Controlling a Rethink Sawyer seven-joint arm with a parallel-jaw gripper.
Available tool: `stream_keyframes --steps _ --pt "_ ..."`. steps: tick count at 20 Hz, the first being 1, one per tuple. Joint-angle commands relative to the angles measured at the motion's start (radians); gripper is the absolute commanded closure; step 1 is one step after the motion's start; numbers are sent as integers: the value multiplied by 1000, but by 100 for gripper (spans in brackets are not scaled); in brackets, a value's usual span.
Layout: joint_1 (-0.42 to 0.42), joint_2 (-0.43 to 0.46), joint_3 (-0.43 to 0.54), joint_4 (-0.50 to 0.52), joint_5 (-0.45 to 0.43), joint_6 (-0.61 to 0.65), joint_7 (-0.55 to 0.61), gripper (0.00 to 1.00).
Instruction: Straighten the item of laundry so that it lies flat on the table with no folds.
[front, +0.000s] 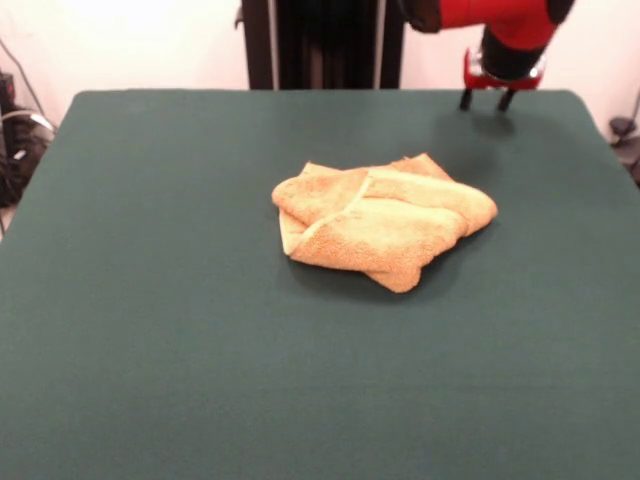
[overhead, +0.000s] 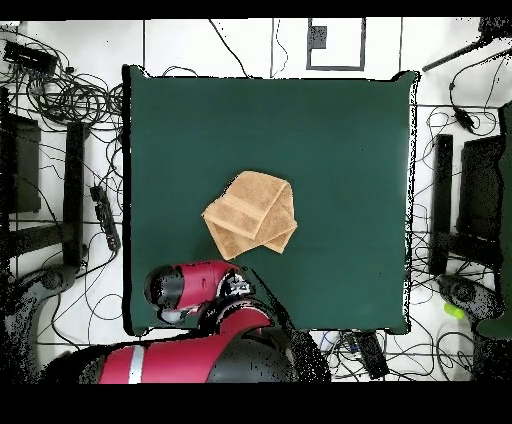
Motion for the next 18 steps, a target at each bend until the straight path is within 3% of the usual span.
stream_keyframes --steps 1,4,10,18 --pt "-41 131 30 -284 13 -79 48 0" --pt "-58 111 47 -280 11 -77 55 0" --pt "-88 -19 90 -182 46 20 90 0" --pt "-107 -111 117 -82 49 -12 114 0"
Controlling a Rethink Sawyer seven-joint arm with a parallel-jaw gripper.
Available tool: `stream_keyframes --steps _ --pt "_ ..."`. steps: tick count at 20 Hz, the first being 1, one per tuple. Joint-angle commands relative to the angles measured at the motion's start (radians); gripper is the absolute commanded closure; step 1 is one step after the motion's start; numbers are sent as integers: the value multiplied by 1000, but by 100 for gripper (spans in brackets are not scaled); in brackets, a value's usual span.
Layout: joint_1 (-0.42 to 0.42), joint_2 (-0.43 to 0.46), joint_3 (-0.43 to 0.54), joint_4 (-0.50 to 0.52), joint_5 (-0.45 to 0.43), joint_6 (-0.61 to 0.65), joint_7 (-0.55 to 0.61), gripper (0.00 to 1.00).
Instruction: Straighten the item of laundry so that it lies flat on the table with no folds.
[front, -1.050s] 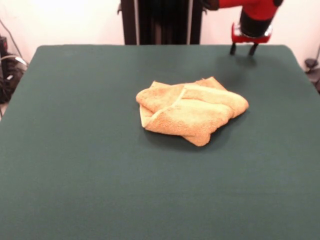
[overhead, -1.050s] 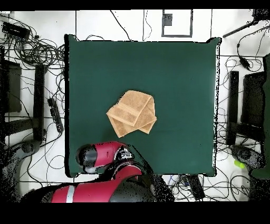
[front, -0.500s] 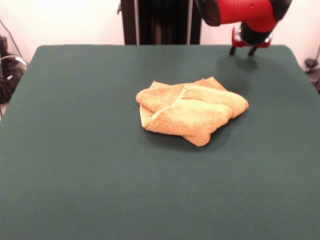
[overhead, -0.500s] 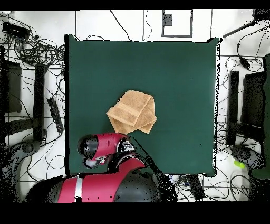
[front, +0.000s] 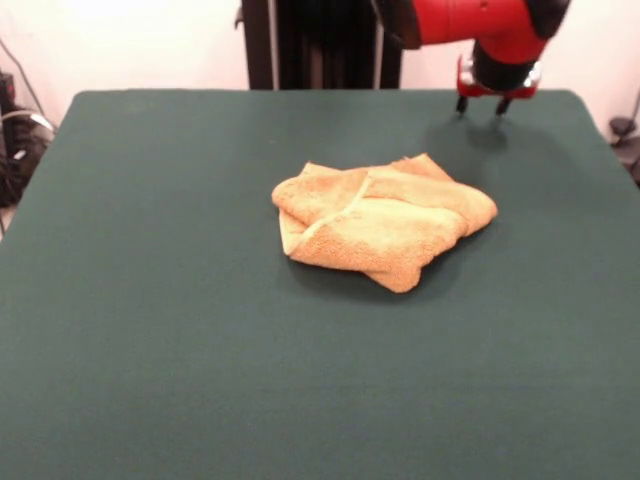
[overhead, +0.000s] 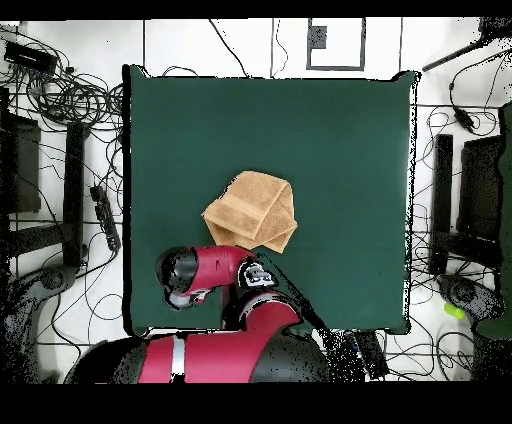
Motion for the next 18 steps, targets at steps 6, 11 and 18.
stream_keyframes --steps 6,11,18 --pt "-30 -147 109 -5 84 -54 124 0" --pt "-21 -196 107 -22 121 49 133 0" --pt "-7 -30 69 -126 81 -78 96 0"
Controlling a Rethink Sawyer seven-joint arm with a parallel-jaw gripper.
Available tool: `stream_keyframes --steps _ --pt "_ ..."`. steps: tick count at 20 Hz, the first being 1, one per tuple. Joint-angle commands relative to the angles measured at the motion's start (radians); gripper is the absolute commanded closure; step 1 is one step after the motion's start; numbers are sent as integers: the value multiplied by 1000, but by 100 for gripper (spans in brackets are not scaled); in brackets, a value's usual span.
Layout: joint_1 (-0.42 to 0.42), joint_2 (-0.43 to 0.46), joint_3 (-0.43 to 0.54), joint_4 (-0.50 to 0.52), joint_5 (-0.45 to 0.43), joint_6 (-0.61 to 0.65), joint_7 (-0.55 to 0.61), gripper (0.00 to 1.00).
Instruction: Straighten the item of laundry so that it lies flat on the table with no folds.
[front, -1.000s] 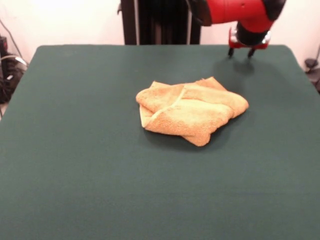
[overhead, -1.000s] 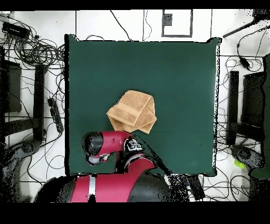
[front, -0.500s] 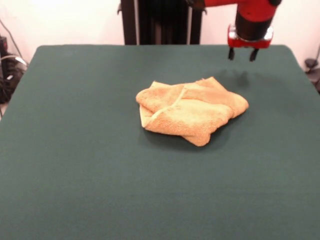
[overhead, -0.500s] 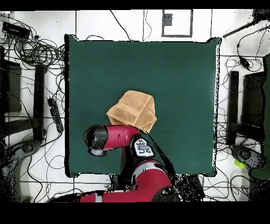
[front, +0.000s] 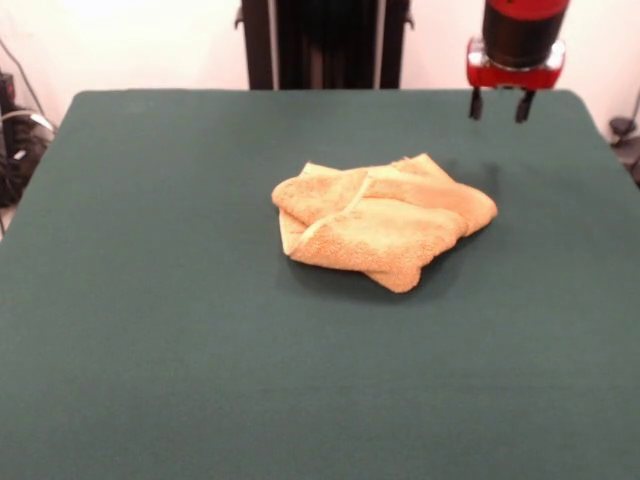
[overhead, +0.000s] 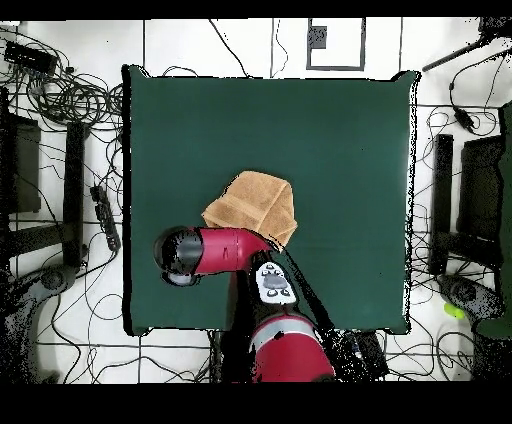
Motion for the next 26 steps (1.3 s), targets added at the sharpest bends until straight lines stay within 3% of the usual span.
stream_keyframes --steps 1,16,21,26 --pt "21 159 68 -127 29 -57 92 0" --pt "6 379 36 -379 -27 -98 44 0" --pt "-19 367 54 -408 -7 -11 38 0" --pt "-21 287 59 -398 29 132 66 0"
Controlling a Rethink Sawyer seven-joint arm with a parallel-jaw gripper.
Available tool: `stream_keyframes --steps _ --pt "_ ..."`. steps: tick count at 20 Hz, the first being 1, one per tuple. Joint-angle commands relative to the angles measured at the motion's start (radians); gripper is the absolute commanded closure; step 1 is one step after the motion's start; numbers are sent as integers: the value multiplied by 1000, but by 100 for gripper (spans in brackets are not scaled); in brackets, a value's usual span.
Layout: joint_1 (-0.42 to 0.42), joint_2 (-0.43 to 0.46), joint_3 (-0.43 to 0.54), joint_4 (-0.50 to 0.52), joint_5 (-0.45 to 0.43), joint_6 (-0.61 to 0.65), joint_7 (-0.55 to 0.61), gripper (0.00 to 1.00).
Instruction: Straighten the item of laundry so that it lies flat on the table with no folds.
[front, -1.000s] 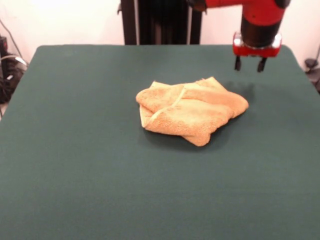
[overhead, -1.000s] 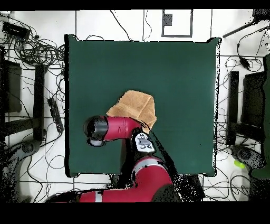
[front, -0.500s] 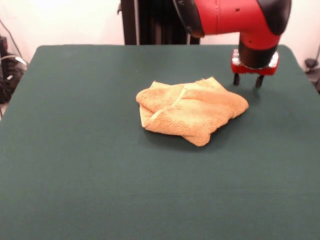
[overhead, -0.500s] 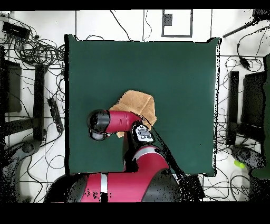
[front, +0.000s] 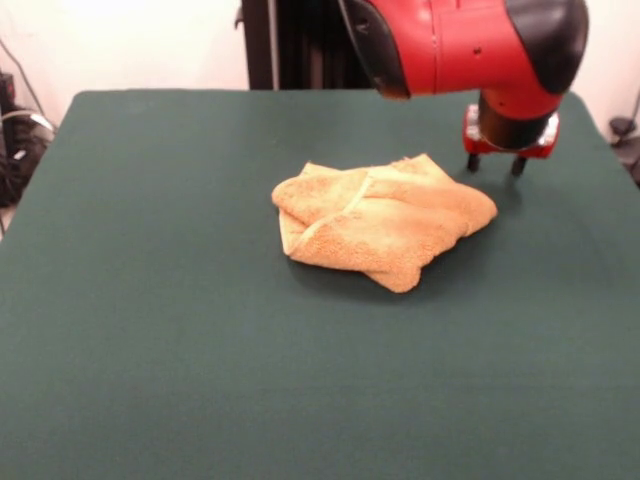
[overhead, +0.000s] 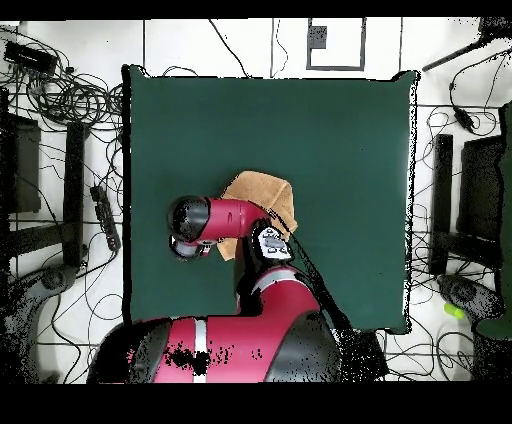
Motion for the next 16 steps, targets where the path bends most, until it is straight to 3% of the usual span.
stream_keyframes --steps 1,10,16 --pt "-18 40 58 -130 30 -34 70 0" --pt "-47 -122 86 -41 89 138 84 0" --pt "-29 -193 82 -10 105 171 113 0"
